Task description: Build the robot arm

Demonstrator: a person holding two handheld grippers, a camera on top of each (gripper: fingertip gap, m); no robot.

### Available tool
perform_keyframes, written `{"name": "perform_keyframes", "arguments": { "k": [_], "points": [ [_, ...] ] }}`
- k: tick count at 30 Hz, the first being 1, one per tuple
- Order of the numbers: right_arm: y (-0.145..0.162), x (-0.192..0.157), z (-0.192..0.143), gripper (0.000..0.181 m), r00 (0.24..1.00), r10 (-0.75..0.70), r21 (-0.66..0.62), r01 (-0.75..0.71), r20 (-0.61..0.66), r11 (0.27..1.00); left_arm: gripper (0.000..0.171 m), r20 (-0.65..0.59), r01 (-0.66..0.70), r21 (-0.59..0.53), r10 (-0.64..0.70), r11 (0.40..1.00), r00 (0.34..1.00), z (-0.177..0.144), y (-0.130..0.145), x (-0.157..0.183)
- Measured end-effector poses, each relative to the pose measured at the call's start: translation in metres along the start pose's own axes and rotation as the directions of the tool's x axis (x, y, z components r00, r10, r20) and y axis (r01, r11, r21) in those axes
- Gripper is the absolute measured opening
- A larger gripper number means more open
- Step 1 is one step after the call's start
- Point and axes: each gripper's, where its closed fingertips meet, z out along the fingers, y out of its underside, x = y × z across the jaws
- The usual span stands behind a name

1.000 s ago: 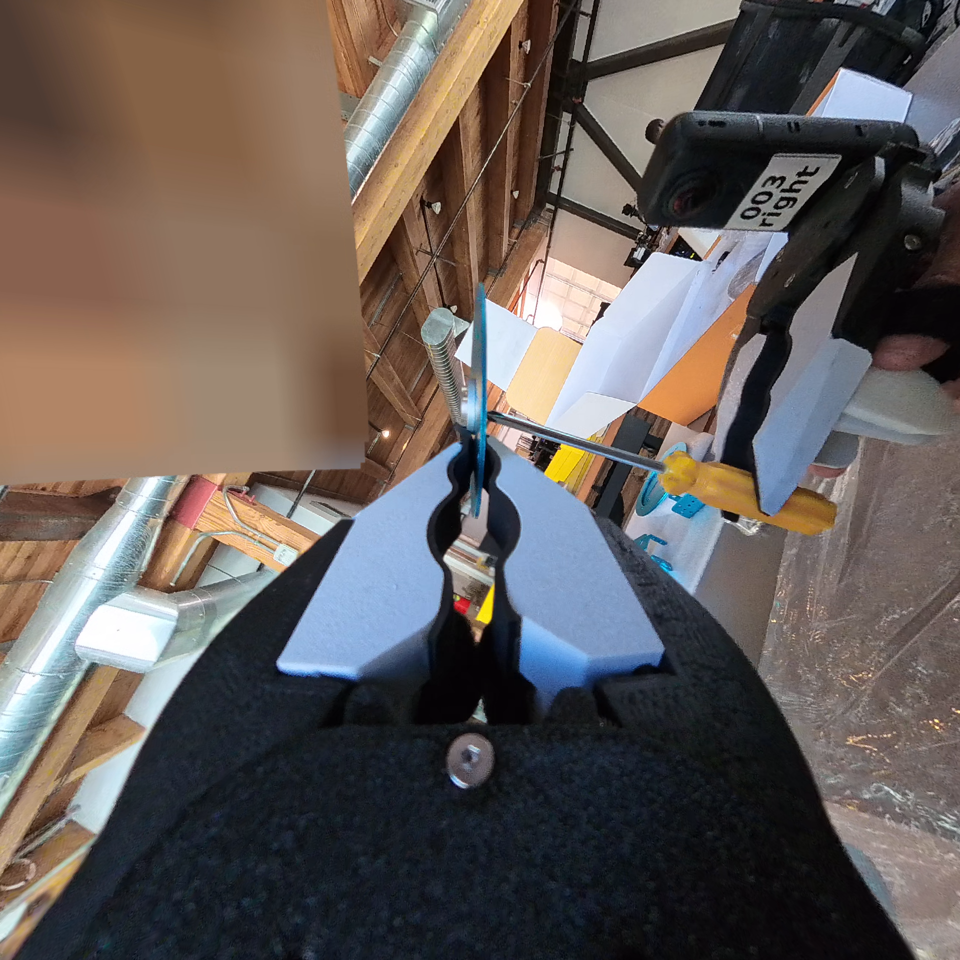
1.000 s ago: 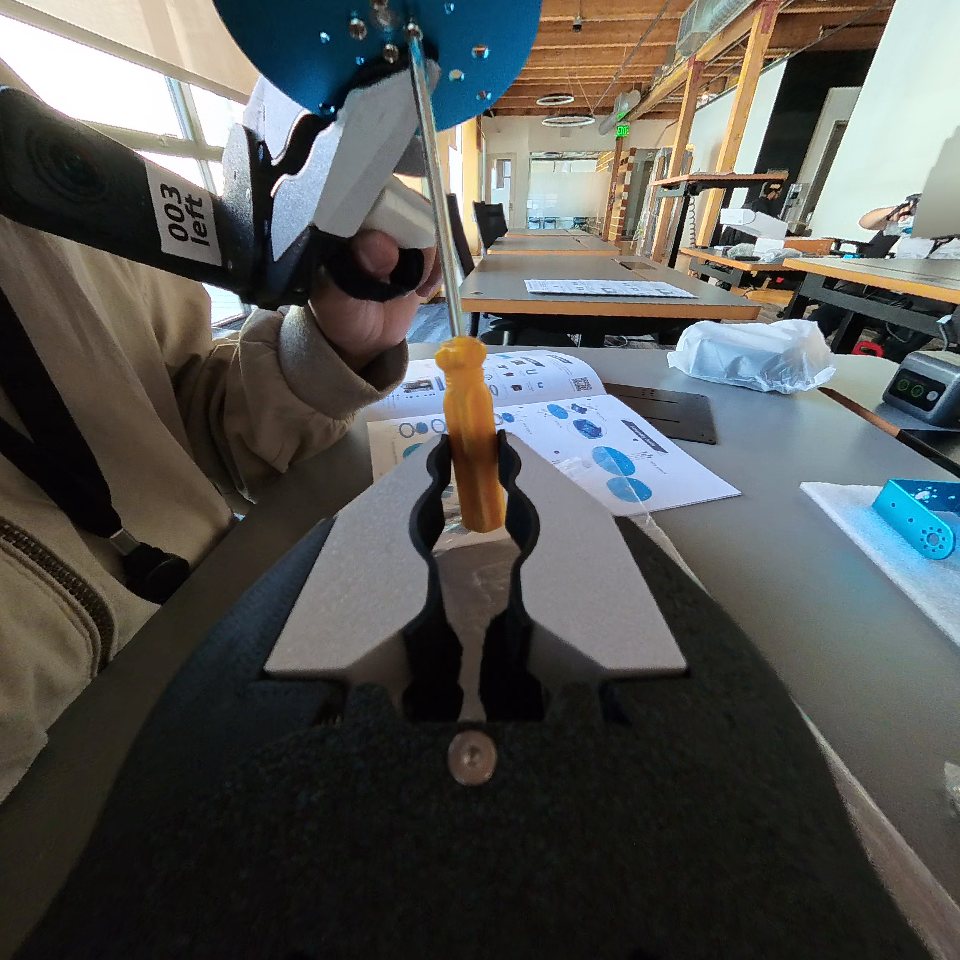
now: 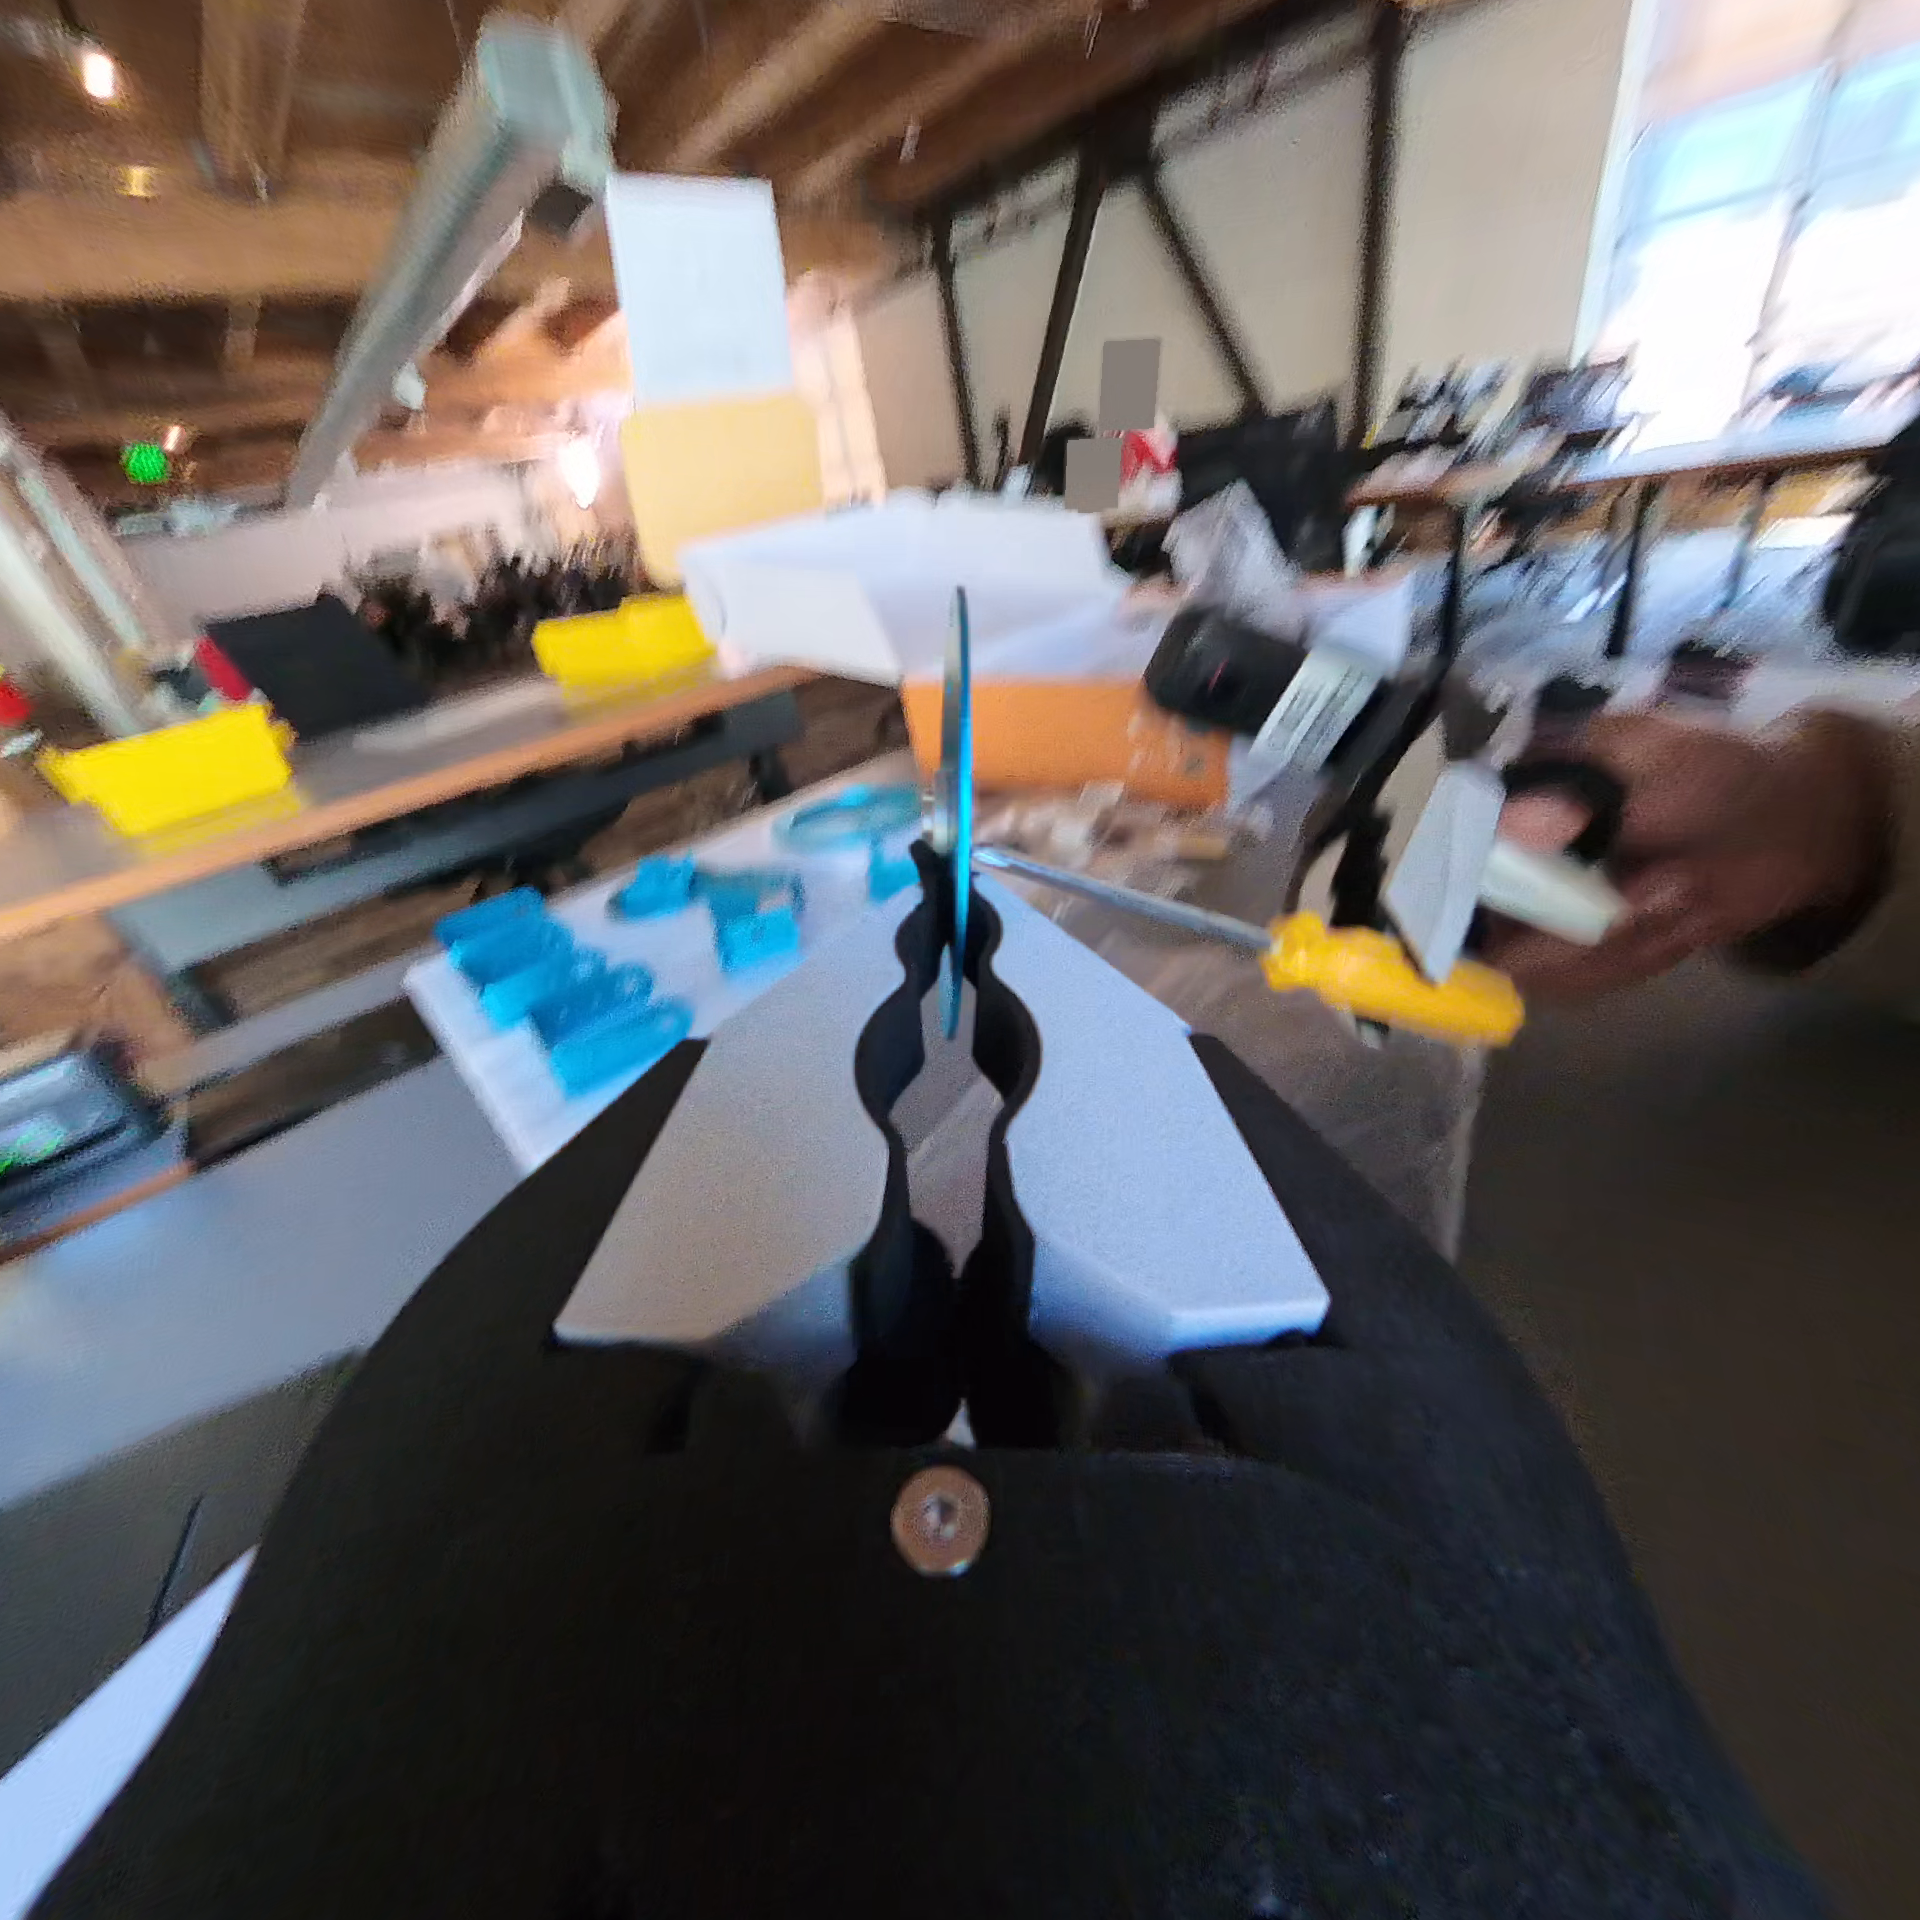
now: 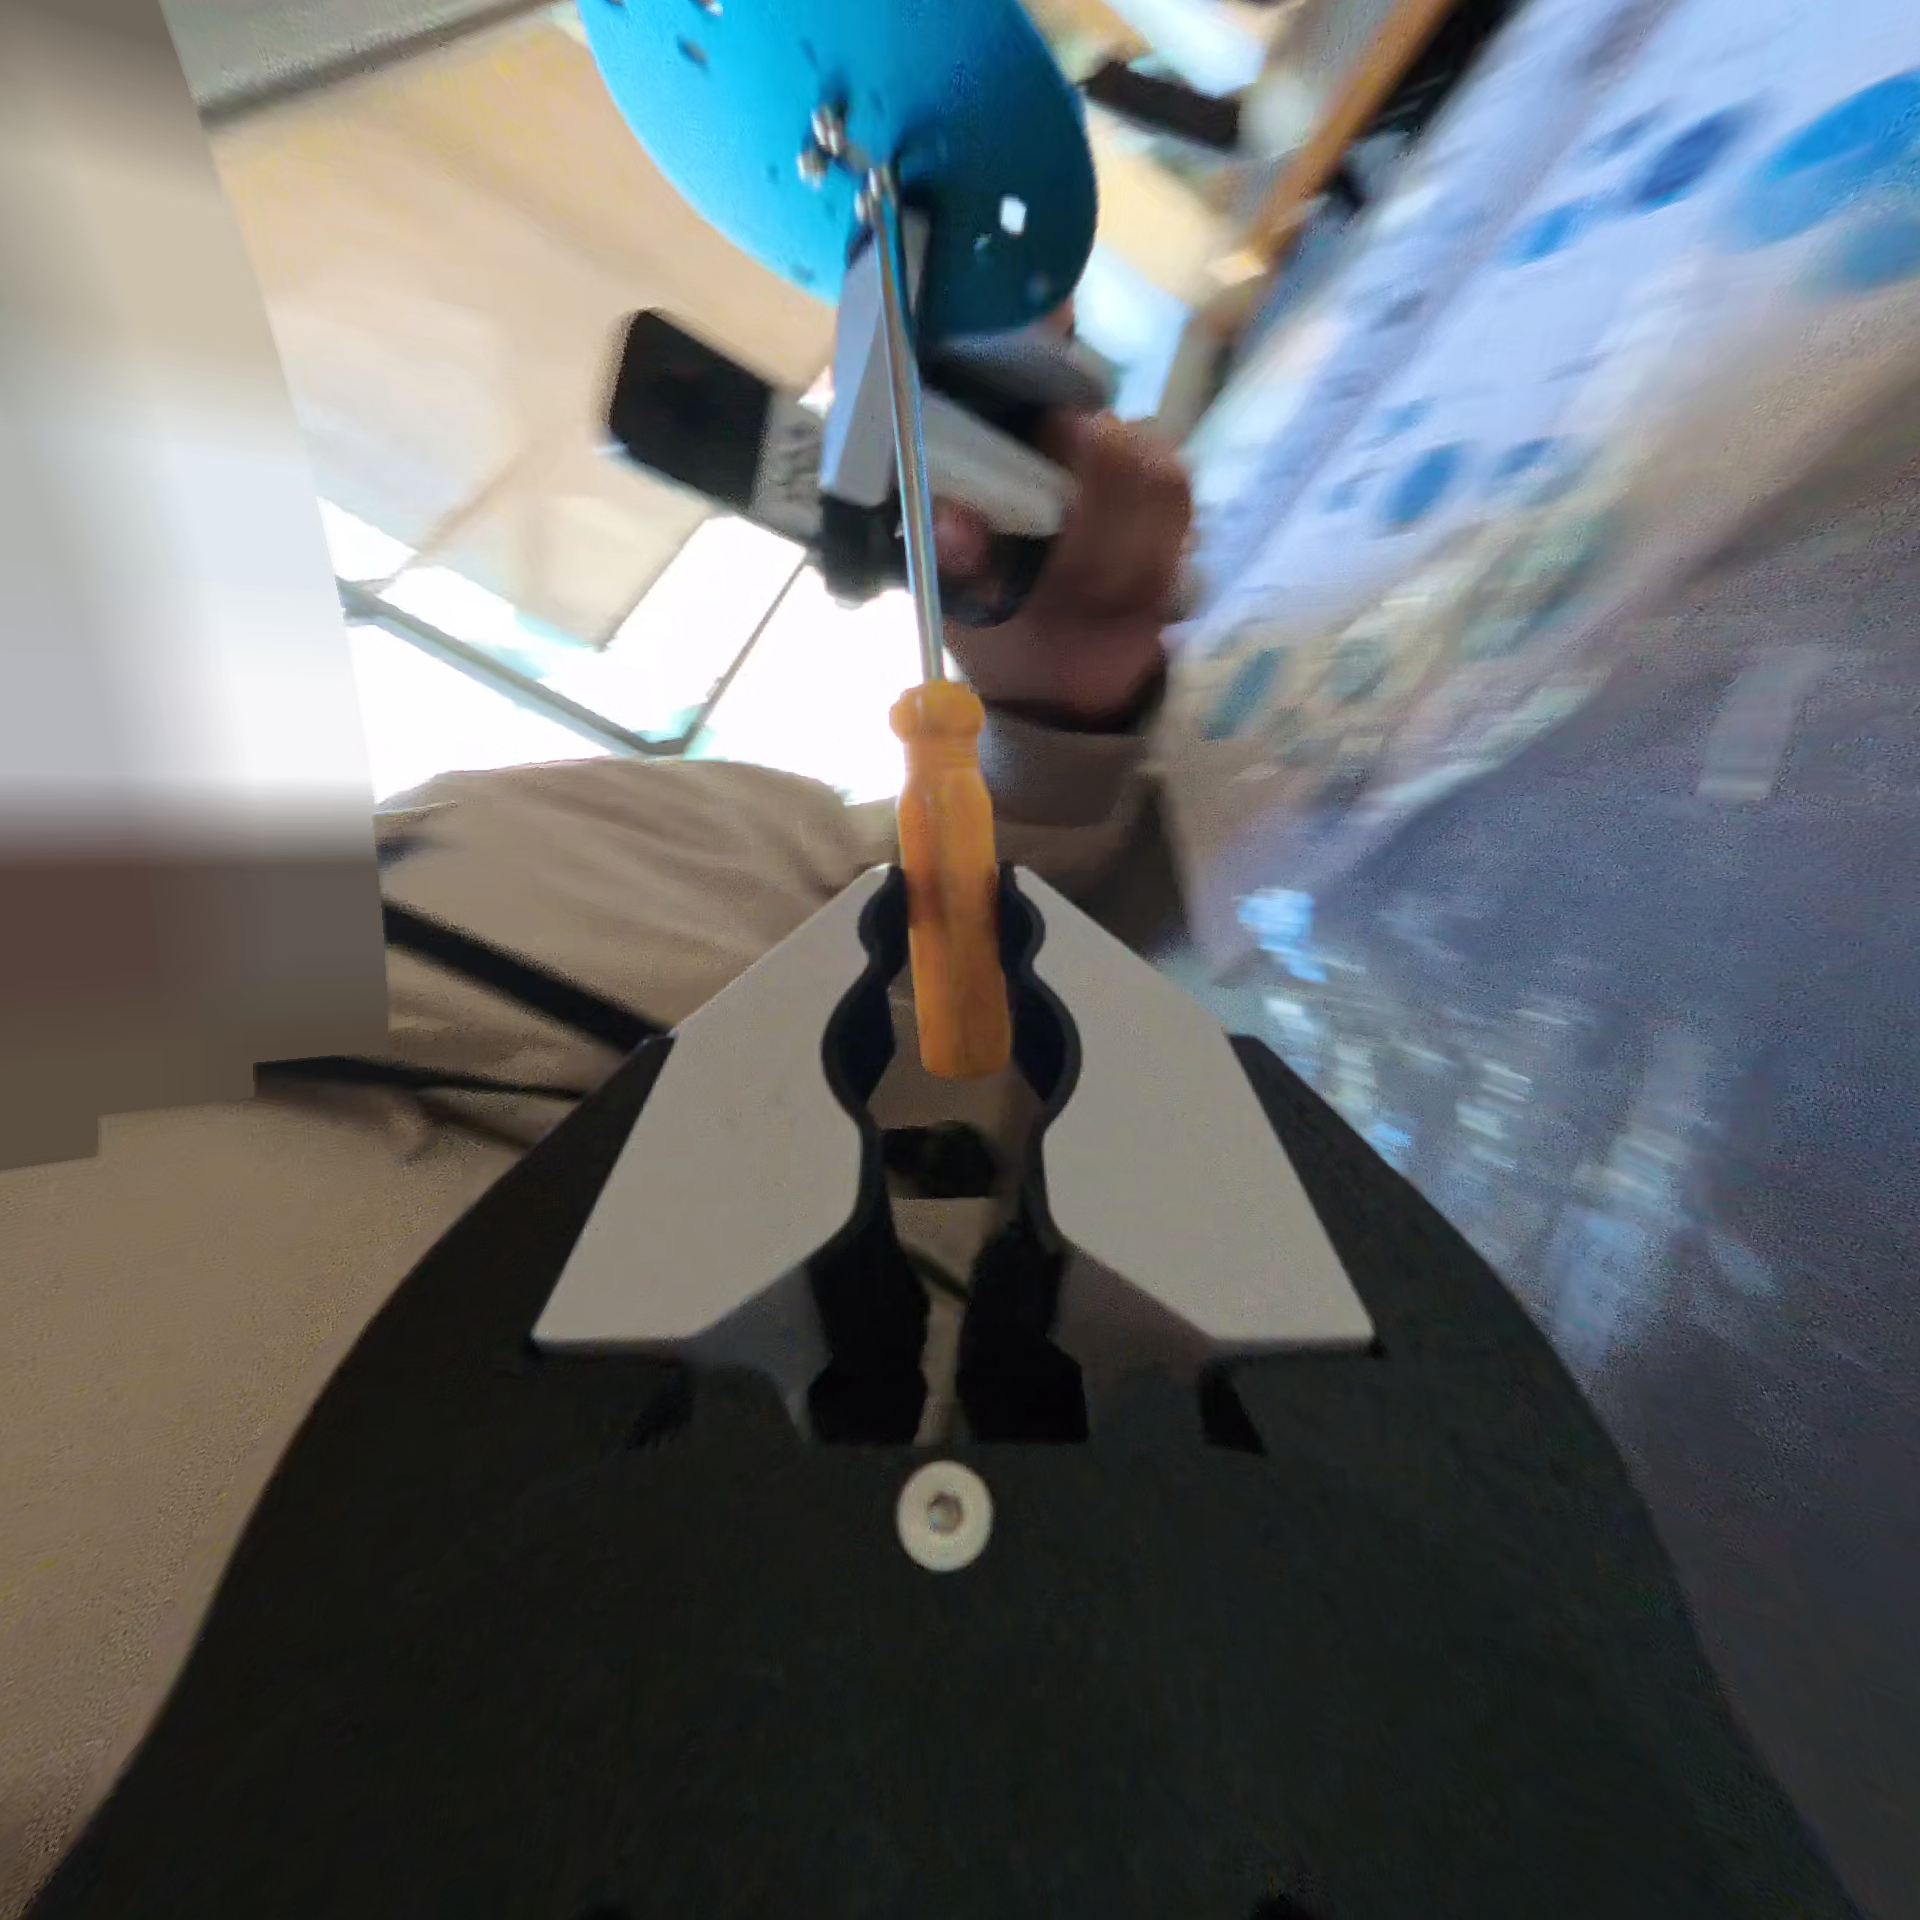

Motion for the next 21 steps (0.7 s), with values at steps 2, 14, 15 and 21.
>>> {"name": "perform_keyframes", "arguments": {
  "k": [2, 14, 15, 21],
  "points": [
    [-0.008, 0.029, -0.022, 0.015, 0.968, -0.064, 0.016, 0.070, -0.242, 0.997, 0.002, 0.051, -0.046, -0.167, 0.056, 0.985, 0.997, 0.000, 0.035, -0.005],
    [0.010, 0.106, -0.039, 0.017, 0.438, -0.555, -0.417, 0.376, -0.707, 0.827, 0.002, 0.131, 0.038, -0.611, 0.054, 0.791, 0.990, -0.002, 0.127, -0.006],
    [0.009, 0.108, -0.040, 0.017, 0.414, -0.567, -0.428, 0.384, -0.712, 0.818, 0.002, 0.134, 0.052, -0.616, 0.040, 0.786, 0.990, -0.002, 0.129, -0.005],
    [0.002, 0.117, -0.029, 0.018, 0.343, -0.569, -0.457, 0.356, -0.747, 0.815, 0.002, 0.107, 0.089, -0.605, -0.030, 0.792, 0.994, 0.013, 0.126, 0.018]
  ]
}}
